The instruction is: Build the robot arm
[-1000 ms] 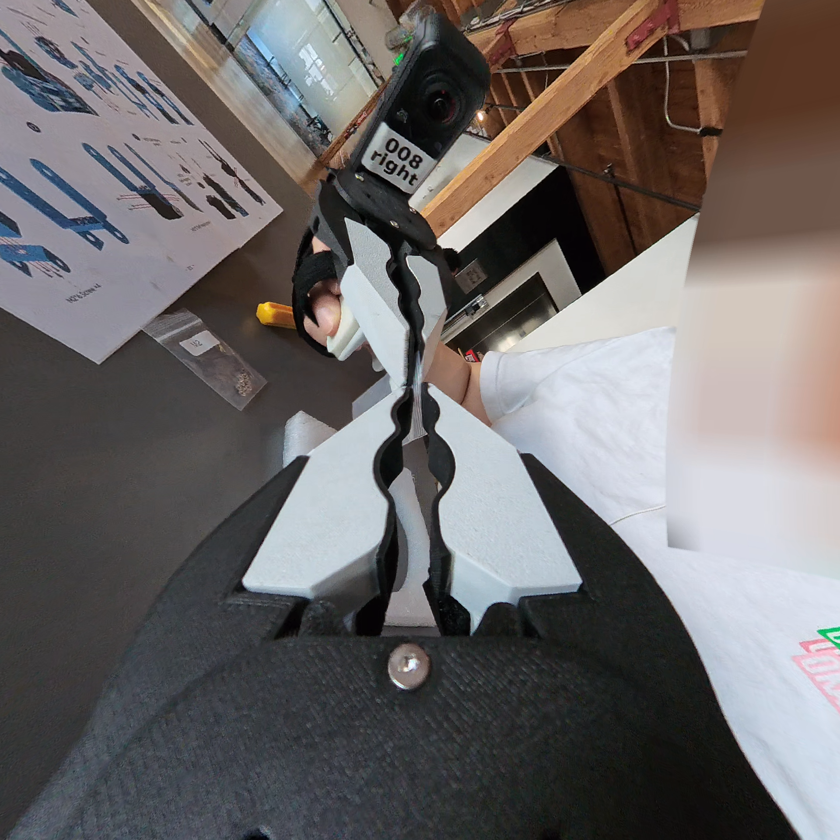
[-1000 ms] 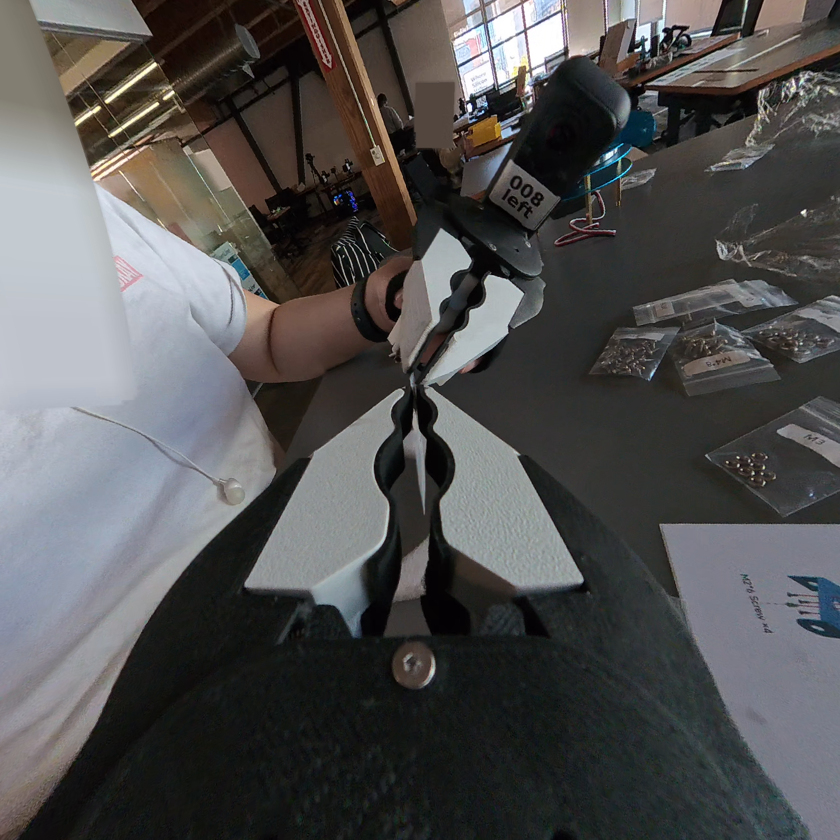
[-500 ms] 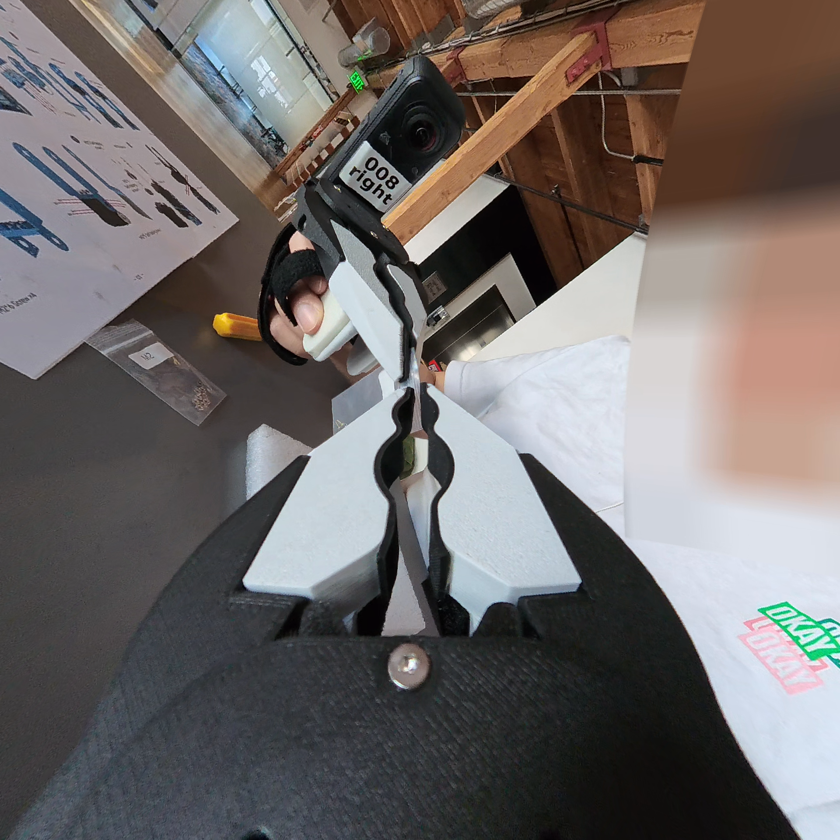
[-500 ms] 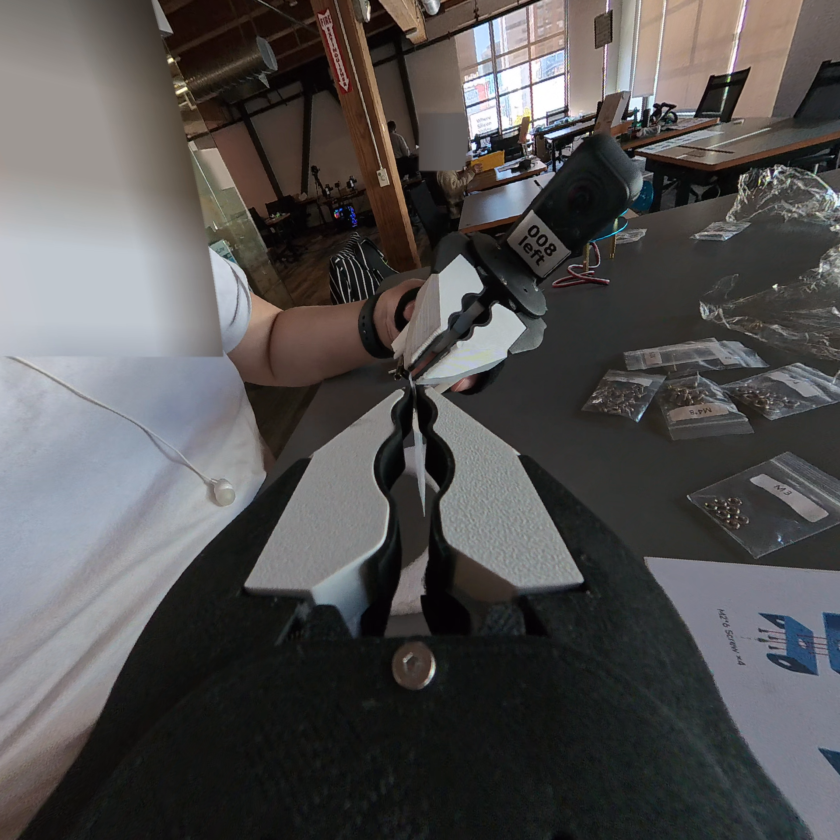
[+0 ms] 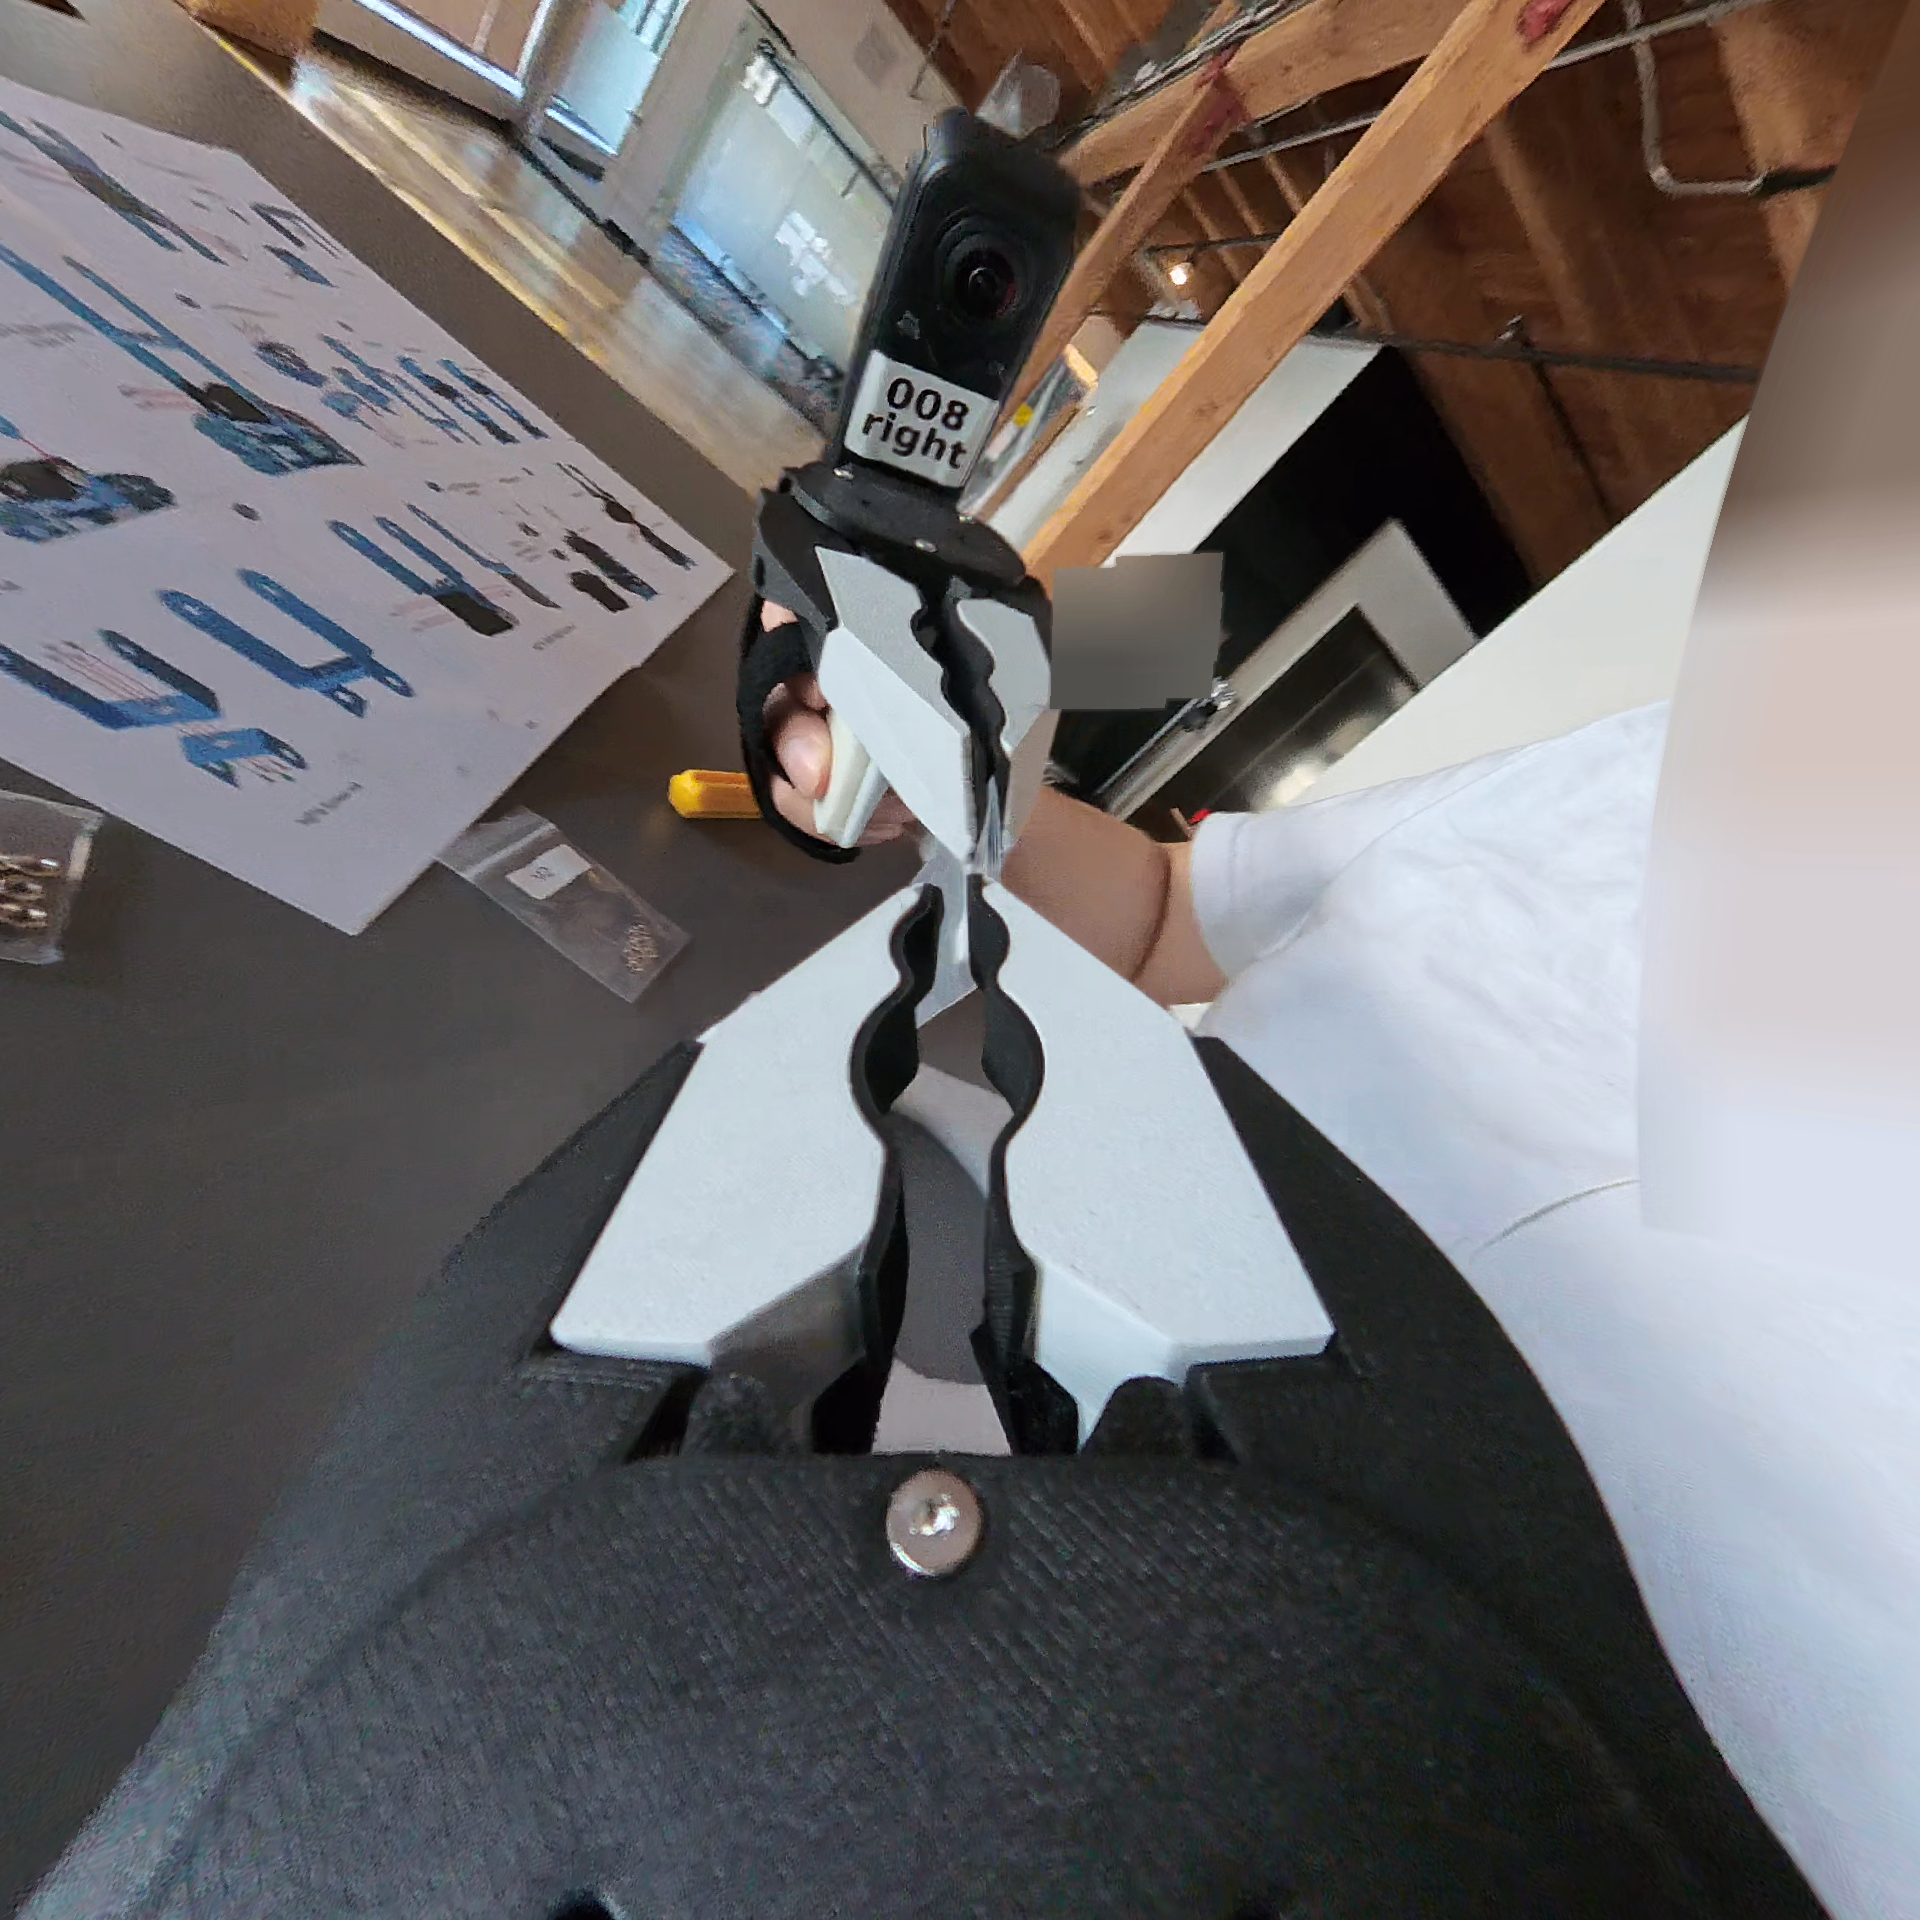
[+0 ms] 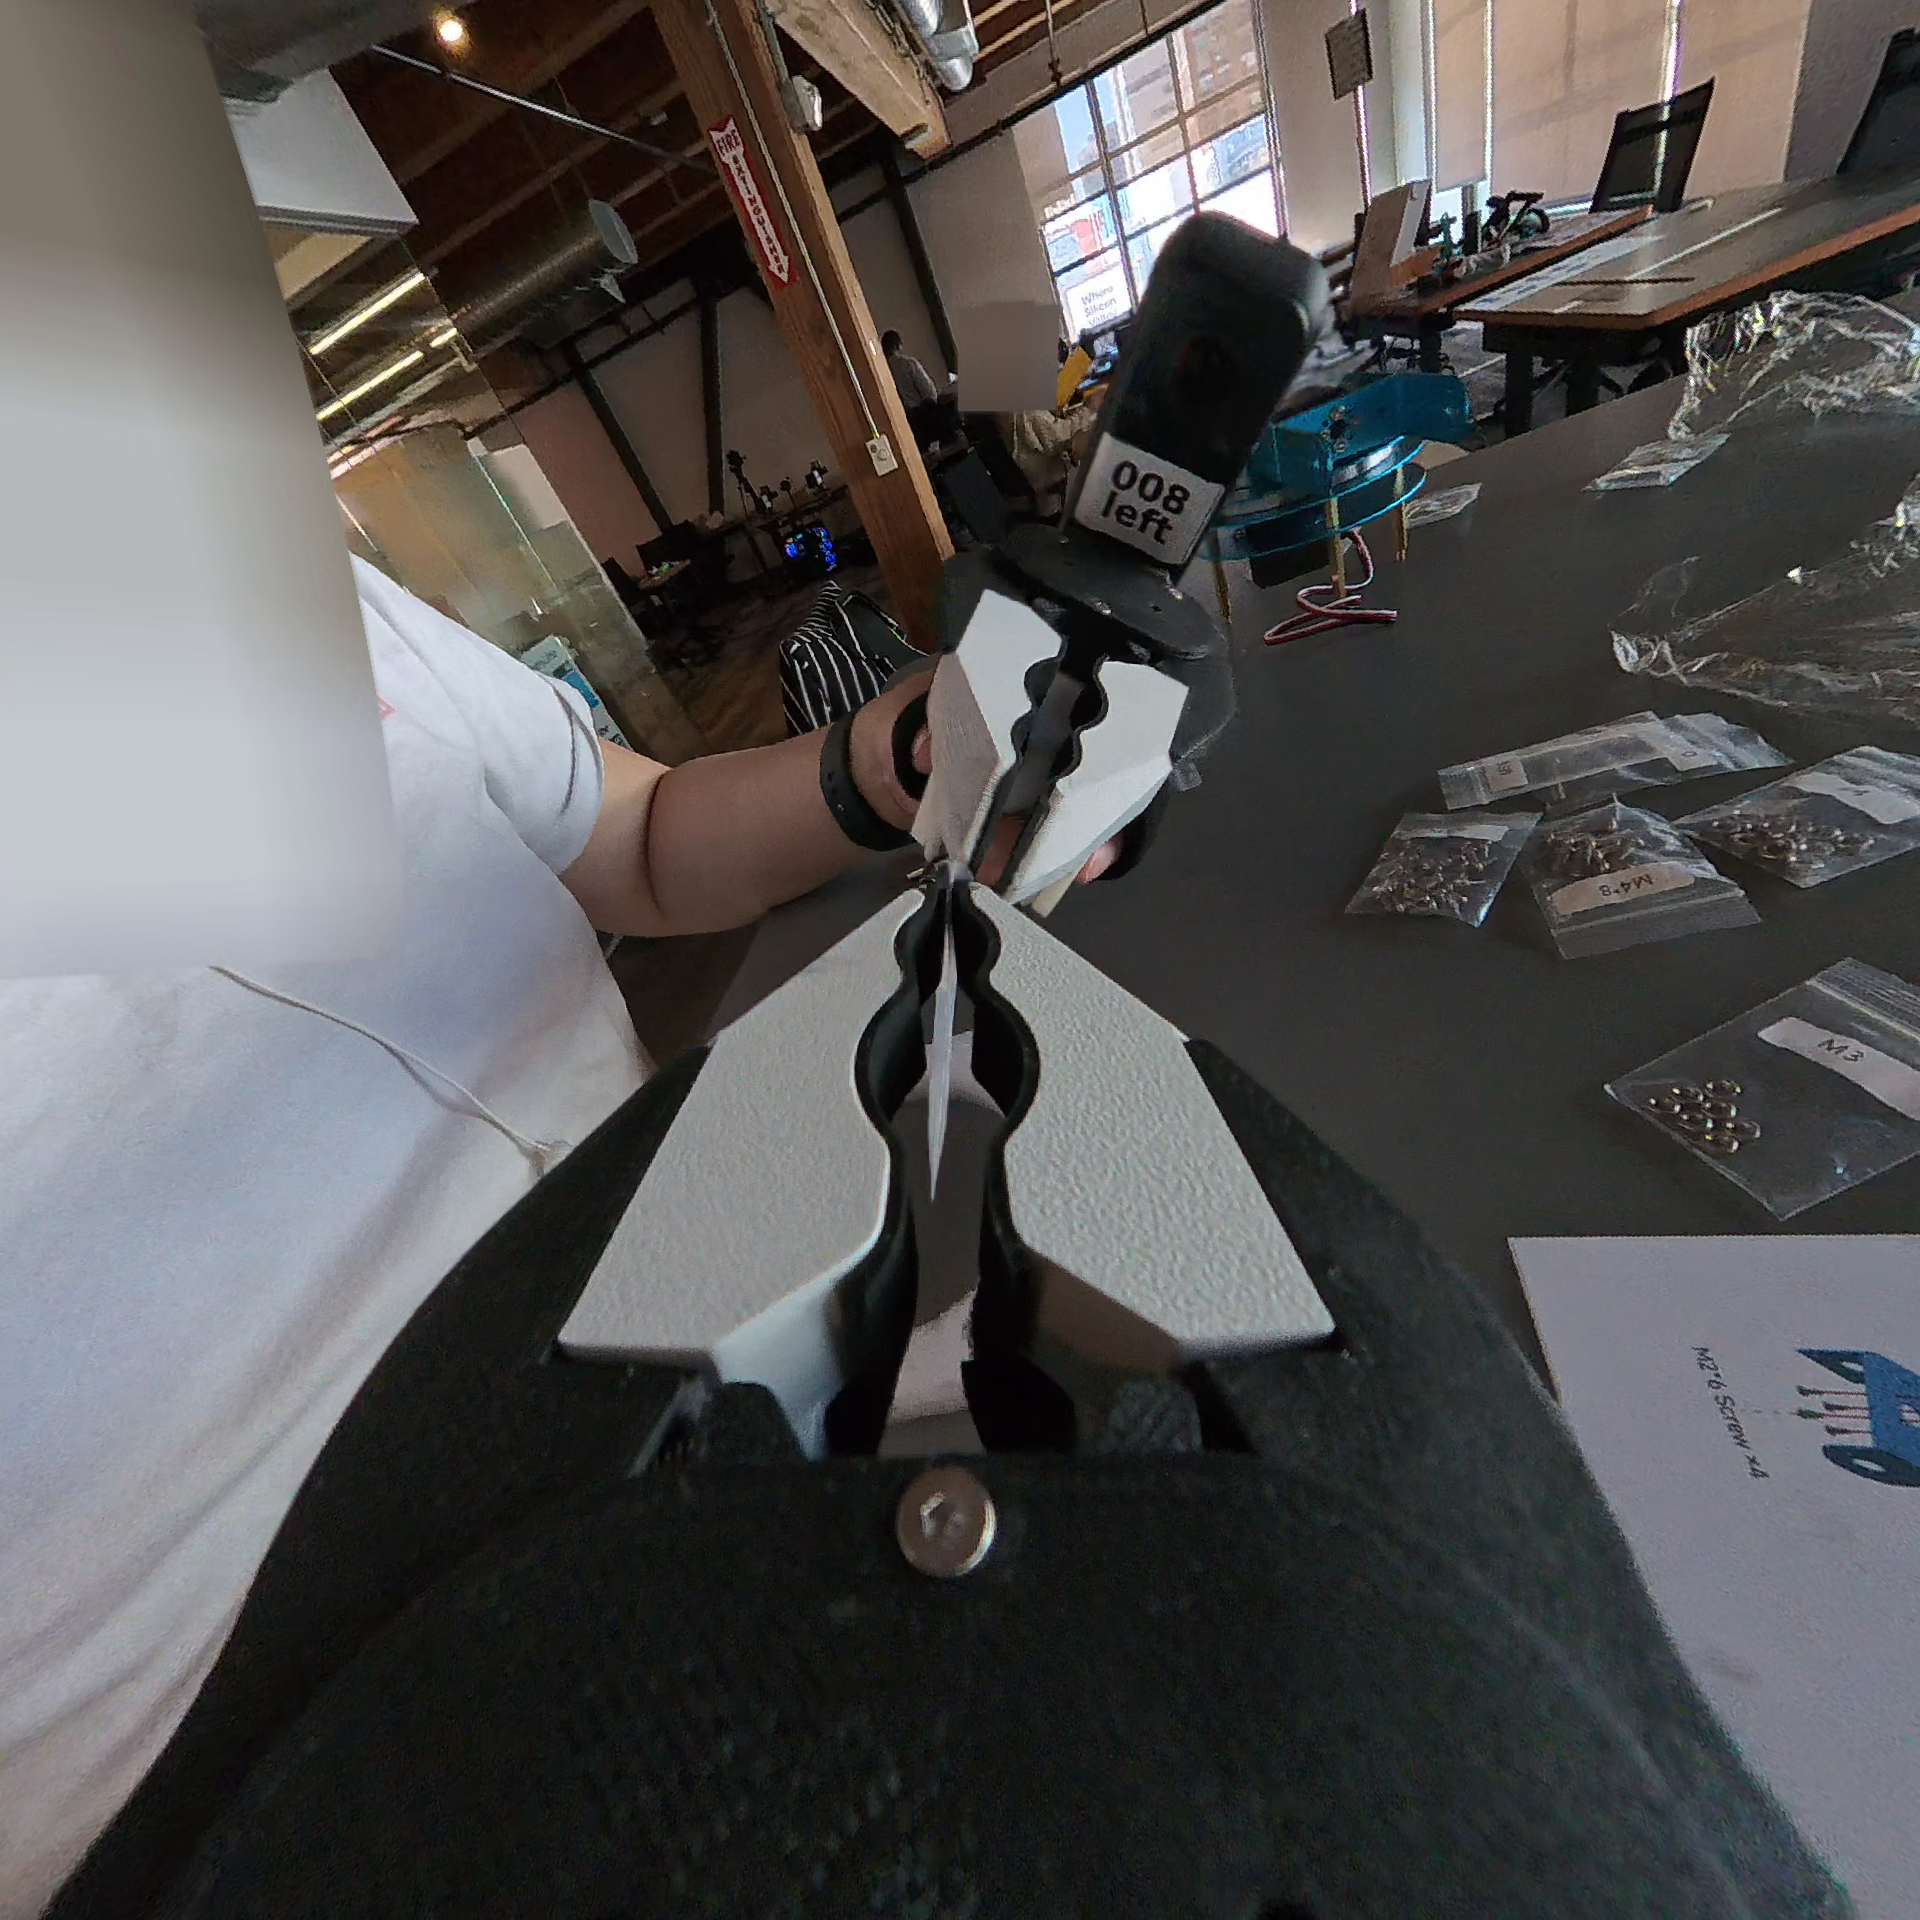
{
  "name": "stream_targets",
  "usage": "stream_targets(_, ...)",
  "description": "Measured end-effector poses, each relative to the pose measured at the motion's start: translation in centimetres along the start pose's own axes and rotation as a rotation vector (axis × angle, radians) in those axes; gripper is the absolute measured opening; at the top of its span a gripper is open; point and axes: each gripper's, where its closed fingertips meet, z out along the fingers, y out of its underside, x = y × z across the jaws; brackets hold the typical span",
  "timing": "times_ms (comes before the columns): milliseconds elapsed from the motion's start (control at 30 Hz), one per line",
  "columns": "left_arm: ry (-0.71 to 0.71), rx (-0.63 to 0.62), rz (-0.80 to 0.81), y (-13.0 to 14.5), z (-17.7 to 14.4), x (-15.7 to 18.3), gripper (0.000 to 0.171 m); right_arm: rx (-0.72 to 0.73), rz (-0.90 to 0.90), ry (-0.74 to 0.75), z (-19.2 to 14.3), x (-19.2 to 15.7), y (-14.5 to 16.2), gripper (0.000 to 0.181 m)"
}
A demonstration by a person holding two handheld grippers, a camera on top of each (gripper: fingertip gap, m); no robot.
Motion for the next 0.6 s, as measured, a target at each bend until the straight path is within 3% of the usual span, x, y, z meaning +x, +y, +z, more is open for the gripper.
stream_targets(600, -0.061, -0.105, 0.072, 1.4, 0.2, -0.1, 0.0, -0.034, 0.064, 0.035, 0.3, 1.2, 1.0, 0.0)
